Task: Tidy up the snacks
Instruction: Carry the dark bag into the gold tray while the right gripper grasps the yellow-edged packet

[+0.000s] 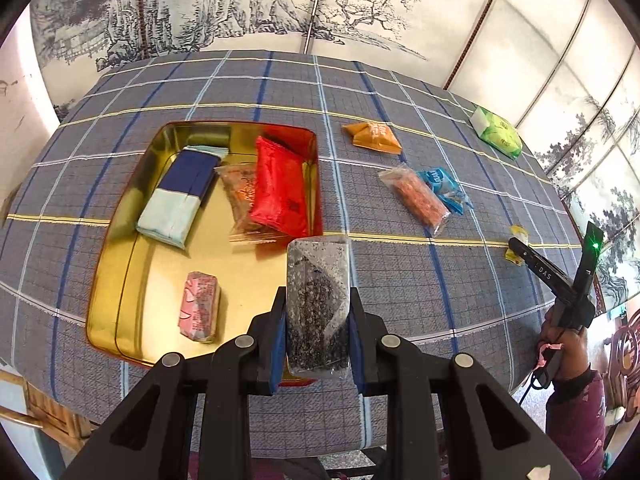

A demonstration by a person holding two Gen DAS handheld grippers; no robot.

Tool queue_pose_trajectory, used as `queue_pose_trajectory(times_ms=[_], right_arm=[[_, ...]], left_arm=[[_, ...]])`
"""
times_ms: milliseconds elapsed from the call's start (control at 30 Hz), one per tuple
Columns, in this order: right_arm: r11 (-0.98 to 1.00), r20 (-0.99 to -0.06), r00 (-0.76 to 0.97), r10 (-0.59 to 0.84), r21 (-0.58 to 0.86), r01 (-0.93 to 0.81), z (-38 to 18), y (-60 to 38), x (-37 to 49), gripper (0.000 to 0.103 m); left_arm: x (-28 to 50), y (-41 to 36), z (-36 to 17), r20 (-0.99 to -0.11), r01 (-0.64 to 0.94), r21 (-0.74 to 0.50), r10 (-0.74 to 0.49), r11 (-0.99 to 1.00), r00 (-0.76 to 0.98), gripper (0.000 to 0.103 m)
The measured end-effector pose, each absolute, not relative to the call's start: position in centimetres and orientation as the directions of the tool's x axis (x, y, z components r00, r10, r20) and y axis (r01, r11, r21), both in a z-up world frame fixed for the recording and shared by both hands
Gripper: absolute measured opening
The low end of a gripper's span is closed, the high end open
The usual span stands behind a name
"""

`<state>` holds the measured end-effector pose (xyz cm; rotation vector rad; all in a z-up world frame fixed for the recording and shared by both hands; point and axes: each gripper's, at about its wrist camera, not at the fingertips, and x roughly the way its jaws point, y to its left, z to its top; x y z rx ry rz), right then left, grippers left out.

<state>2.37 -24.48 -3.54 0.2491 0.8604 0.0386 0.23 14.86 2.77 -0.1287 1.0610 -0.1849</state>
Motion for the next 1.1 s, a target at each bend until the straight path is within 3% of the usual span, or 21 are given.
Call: queue_pose_trajectory(times_ms=[467, 1100], right_arm=[[0.971, -0.747, 0.653, 0.130, 0.228, 0.068, -3.5, -24.3, 2.4, 0.024], [0.972, -0.749, 0.651, 0.126, 0.225, 0.071, -3.5, -24.3, 2.4, 0.024]], left_arm=[[0.2, 19.5, 2.1, -0.859, -0.001, -0.176, -0.153, 0.984, 0.489, 0.023], [1.1, 19.1, 0.4, -0.866, 0.022, -0.182, -0.171, 0.983, 0.470, 0.023]])
